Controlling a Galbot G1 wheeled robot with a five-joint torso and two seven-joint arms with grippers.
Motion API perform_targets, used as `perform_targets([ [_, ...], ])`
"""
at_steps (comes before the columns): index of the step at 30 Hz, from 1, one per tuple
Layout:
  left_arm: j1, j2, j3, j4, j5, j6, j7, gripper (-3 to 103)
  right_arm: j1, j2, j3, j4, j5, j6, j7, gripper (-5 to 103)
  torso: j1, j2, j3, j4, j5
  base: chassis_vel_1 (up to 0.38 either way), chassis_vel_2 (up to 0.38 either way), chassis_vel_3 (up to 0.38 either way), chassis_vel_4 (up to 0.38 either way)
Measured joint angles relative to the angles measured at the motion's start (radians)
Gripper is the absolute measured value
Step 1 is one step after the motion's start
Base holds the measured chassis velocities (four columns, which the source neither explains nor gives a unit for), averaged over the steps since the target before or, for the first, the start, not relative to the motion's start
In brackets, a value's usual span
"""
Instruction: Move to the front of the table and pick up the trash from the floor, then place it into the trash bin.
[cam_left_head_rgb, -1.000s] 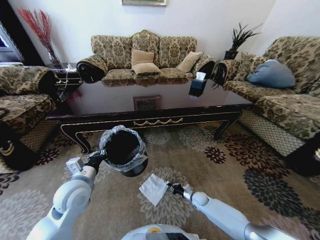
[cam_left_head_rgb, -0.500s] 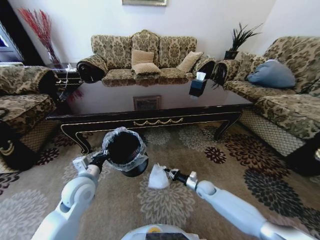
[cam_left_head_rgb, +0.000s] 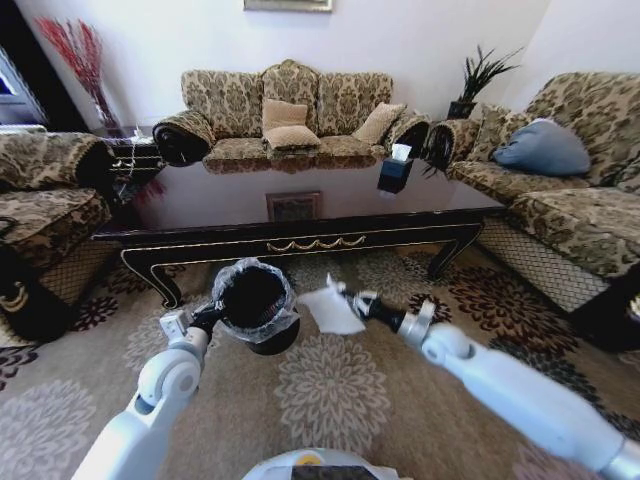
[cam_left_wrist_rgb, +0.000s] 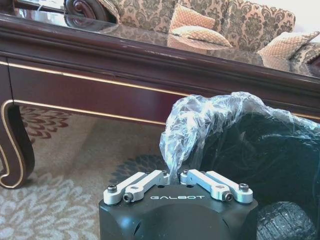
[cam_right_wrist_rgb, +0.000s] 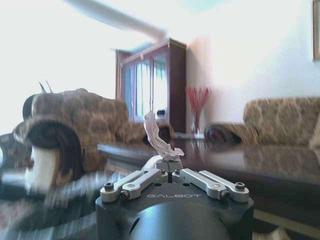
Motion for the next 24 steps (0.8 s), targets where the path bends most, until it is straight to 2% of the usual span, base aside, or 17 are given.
perform_targets([
  [1, 0.0, 0.0, 0.0, 0.0, 0.0, 0.0, 0.0, 3, 0.0, 0.0, 0.0, 0.0, 0.0, 0.0, 0.0, 0, 0.0, 0.0, 0.0, 0.0, 0.0, 0.0, 0.0, 0.0, 0.0],
  [4, 0.0, -0.007, 0.011, 0.0, 0.006, 0.004, 0.002, 3, 0.197, 0.026, -0.092, -0.003, 0.09, -0.02, 0.005, 0, 0.0, 0.0, 0.0, -0.0004, 0.0003, 0.0, 0.0, 0.0, 0.0],
  [5, 0.0, -0.007, 0.011, 0.0, 0.006, 0.004, 0.002, 3, 0.197, 0.026, -0.092, -0.003, 0.09, -0.02, 0.005, 0, 0.0, 0.0, 0.0, -0.0004, 0.0003, 0.0, 0.0, 0.0, 0.0],
  [8, -0.002, -0.017, 0.016, 0.001, 0.013, 0.005, 0.005, 3, 0.391, 0.07, -0.203, -0.02, 0.162, -0.027, 0.007, 0, 0.0, 0.0, 0.0, 0.0003, 0.0001, 0.0, 0.0, 0.0, 0.0],
  [9, -0.004, -0.02, 0.017, 0.002, 0.014, 0.005, 0.005, 3, 0.436, 0.088, -0.236, -0.026, 0.179, -0.028, 0.006, 0, 0.0, 0.0, 0.0, -0.0002, -0.0003, 0.0, 0.0, 0.0, 0.0],
  [12, -0.005, -0.023, 0.018, 0.002, 0.014, 0.005, 0.007, 3, 0.497, 0.12, -0.284, -0.031, 0.202, -0.031, 0.003, 0, 0.0, 0.0, 0.0, 0.0002, 0.0004, 0.0, 0.0, 0.0, 0.0],
  [13, -0.006, -0.024, 0.018, 0.002, 0.014, 0.005, 0.007, 3, 0.516, 0.132, -0.301, -0.032, 0.208, -0.032, 0.004, 0, 0.0, 0.0, 0.0, -0.0008, 0.0004, 0.0, 0.0, 0.0, 0.0],
  [14, -0.009, -0.025, 0.018, 0.003, 0.015, 0.006, 0.007, 3, 0.549, 0.159, -0.333, -0.023, 0.218, -0.036, 0.004, 0, 0.0, 0.0, 0.0, -0.0001, 0.0002, 0.0, 0.0, 0.0, 0.0],
  [16, -0.012, -0.026, 0.018, 0.003, 0.014, 0.006, 0.008, 3, 0.564, 0.177, -0.358, -0.014, 0.219, -0.039, 0.006, 0, 0.0, 0.0, 0.0, -0.0007, 0.0001, 0.0, 0.0, 0.0, 0.0],
  [20, -0.017, -0.03, 0.017, 0.002, 0.013, 0.005, 0.008, 3, 0.566, 0.237, -0.422, -0.001, 0.193, -0.042, 0.028, 0, 0.0, 0.0, 0.0, -0.0003, 0.0001, 0.0, 0.0, 0.0, 0.0],
  [24, -0.017, -0.032, 0.015, -0.004, 0.012, 0.006, 0.008, 3, 0.548, 0.267, -0.443, -0.022, 0.164, -0.04, 0.034, 0, 0.0, 0.0, 0.0, -0.0003, 0.0003, 0.0, 0.0, 0.0, 0.0],
])
